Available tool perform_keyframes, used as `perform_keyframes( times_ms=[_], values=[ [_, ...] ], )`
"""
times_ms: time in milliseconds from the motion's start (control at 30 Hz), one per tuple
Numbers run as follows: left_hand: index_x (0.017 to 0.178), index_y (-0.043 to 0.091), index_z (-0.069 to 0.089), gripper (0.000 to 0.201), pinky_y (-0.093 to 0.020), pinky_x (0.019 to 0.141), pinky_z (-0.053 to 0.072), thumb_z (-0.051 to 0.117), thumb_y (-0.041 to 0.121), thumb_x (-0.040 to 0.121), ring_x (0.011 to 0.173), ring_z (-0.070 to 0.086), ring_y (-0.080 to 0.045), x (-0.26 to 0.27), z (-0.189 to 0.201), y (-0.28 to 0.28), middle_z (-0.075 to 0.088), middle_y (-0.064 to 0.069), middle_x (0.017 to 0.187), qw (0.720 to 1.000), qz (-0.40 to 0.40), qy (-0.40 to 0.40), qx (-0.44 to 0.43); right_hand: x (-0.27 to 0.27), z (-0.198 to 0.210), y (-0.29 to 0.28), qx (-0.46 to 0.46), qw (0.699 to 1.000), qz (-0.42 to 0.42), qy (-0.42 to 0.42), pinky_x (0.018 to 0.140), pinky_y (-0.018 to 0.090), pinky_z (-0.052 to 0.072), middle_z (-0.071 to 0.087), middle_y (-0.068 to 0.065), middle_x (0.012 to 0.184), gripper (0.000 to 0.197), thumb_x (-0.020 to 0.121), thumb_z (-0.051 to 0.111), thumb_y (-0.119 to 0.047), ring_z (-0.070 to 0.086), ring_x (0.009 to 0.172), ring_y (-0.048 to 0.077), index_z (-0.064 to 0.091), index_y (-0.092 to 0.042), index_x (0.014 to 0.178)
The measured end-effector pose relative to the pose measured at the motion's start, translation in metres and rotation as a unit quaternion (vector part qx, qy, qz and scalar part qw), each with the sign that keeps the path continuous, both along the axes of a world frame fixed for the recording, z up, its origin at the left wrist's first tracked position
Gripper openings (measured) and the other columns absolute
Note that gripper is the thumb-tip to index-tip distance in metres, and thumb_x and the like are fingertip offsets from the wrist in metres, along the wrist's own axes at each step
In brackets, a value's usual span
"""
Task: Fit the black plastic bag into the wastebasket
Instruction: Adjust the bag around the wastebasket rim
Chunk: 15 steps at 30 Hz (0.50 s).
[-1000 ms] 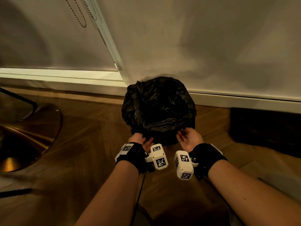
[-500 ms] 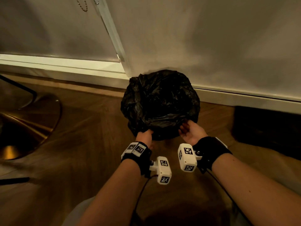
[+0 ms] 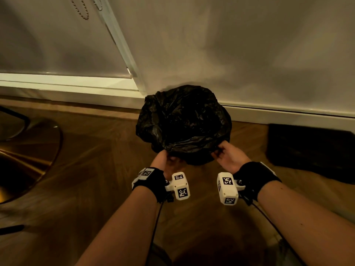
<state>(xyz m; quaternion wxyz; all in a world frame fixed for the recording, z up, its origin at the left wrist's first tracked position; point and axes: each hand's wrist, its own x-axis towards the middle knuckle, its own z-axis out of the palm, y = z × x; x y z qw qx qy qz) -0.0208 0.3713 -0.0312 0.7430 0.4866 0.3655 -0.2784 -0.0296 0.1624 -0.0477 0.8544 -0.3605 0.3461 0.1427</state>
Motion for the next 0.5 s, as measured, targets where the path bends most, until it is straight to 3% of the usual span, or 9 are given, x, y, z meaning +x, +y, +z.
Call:
perform_keyframes(
  times_ms=[100, 200, 300, 400, 500],
  values=[
    [0.087, 0.011, 0.06, 0.015, -0.043, 0.074, 0.05, 0.051, 0.02, 0.096, 0.082, 0.062, -0.025, 0.001, -0.002, -0.001, 0.061, -0.006, 0.082, 0.999, -0.047, 0.004, 0.015, 0.0, 0.001, 0.002, 0.004, 1.0, 0.002, 0.012, 0.069, 0.028, 0.048, 0.059, 0.005, 0.09, 0.015, 0.092, 0.045, 0.0, 0.055, 0.081, 0.016, 0.055, -0.011, 0.09],
    [0.088, 0.009, 0.059, 0.012, -0.038, 0.068, 0.05, 0.05, 0.013, 0.095, 0.074, 0.058, -0.021, 0.003, 0.001, 0.002, 0.06, -0.008, 0.081, 0.989, -0.136, 0.01, 0.064, -0.005, 0.003, 0.002, 0.034, 0.999, -0.003, 0.036, 0.071, 0.028, 0.046, 0.059, 0.006, 0.093, 0.019, 0.095, 0.04, -0.001, 0.055, 0.085, 0.017, 0.057, -0.01, 0.094],
    [0.095, 0.014, 0.057, 0.01, -0.034, 0.073, 0.049, 0.049, 0.008, 0.096, 0.074, 0.059, -0.017, 0.007, 0.01, 0.015, 0.062, -0.005, 0.085, 0.976, -0.201, -0.009, 0.083, -0.006, 0.006, -0.004, 0.089, 0.994, -0.027, 0.063, 0.078, 0.034, 0.047, 0.057, 0.011, 0.101, 0.023, 0.095, 0.033, 0.001, 0.056, 0.092, 0.023, 0.054, -0.008, 0.098],
    [0.11, 0.016, 0.057, 0.023, -0.035, 0.081, 0.052, 0.05, 0.001, 0.093, 0.087, 0.068, -0.019, 0.001, 0.013, 0.037, 0.068, -0.005, 0.103, 0.979, -0.198, -0.037, 0.03, -0.004, 0.01, -0.01, 0.128, 0.988, -0.047, 0.073, 0.093, 0.039, 0.042, 0.058, 0.014, 0.109, 0.025, 0.095, 0.031, -0.002, 0.056, 0.1, 0.027, 0.052, -0.006, 0.107],
    [0.13, 0.01, 0.051, 0.043, -0.038, 0.088, 0.055, 0.05, -0.005, 0.09, 0.106, 0.067, -0.023, -0.011, 0.009, 0.052, 0.064, -0.01, 0.125, 0.98, -0.188, -0.054, -0.03, -0.006, 0.014, -0.008, 0.139, 0.988, -0.05, 0.038, 0.097, 0.041, 0.043, 0.058, 0.011, 0.116, 0.028, 0.095, 0.037, -0.01, 0.055, 0.11, 0.026, 0.051, -0.009, 0.119]
  ],
)
